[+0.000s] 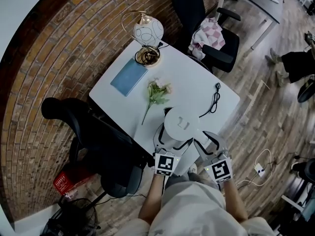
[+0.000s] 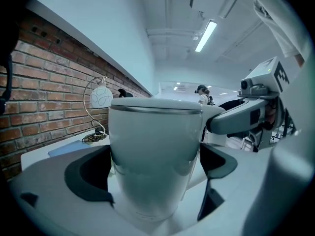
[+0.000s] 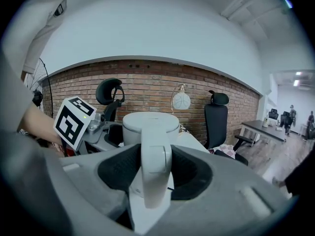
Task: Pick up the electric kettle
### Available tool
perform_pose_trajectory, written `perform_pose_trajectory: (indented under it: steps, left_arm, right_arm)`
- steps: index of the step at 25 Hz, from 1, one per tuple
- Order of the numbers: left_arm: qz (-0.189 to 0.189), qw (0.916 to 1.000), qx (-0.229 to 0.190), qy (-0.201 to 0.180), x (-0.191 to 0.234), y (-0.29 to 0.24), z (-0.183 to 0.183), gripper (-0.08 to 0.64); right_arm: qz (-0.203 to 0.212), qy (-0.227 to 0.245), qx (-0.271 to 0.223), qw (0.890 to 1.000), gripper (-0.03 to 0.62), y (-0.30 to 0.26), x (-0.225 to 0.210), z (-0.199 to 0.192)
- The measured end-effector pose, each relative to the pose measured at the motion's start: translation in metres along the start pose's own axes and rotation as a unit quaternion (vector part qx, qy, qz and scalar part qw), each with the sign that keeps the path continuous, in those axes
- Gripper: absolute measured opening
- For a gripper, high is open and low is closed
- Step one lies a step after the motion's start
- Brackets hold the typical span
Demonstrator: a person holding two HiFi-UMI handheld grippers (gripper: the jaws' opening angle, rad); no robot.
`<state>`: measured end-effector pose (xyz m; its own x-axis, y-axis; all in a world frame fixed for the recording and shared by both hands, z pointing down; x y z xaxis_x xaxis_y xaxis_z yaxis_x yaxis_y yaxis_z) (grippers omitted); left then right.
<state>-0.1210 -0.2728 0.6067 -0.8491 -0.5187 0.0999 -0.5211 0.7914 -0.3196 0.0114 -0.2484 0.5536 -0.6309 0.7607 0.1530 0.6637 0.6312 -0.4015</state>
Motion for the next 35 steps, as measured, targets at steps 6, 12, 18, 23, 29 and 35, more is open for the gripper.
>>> perform_pose_trajectory:
  steps: [6, 12, 18, 23, 29, 35]
  left_arm:
    - [-0.005, 0.9999, -0.004, -0.01, 0.003, 0.002, 0.0, 0.538]
    - [-0.005, 0.9999, -0.003, -0.015, 0.005, 0.004, 0.0, 0.537]
    - [-0.004, 0.9998, -0.002, -0.019, 0.005, 0.007, 0.0, 0.537]
    - [0.0, 0.9999, -0.005, -0.016, 0.008, 0.009, 0.003, 0.535]
    - [0.001, 0.9996, -0.017, -0.022, 0.009, 0.015, 0.014, 0.534]
    - [0.003, 0.9994, -0.018, -0.028, 0.007, 0.019, 0.02, 0.534]
  right_arm:
    - [0.001, 0.012, -0.005, 1.0, 0.169, 0.002, 0.003, 0.0]
    - [0.009, 0.017, -0.002, 1.0, 0.167, 0.001, 0.003, 0.001]
    - [0.014, 0.027, 0.003, 1.0, 0.166, 0.002, 0.006, 0.003]
    - [0.021, 0.034, -0.005, 0.999, 0.166, 0.001, 0.006, 0.009]
    - [0.028, 0.042, -0.02, 0.999, 0.166, 0.003, 0.005, 0.019]
    - [0.028, 0.043, -0.025, 0.998, 0.166, 0.007, 0.007, 0.024]
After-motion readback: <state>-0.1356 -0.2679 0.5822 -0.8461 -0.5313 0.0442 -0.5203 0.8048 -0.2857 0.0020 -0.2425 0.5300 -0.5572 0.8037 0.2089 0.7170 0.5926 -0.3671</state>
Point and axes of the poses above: the fingertips, and each gripper's own axes: y backward along the fingers, x to its left, z out of its top, the point moved 6 cm from there along y, backward along the fingers, and after that the axes turned 2 degrees about y, right-handed, at the moved point
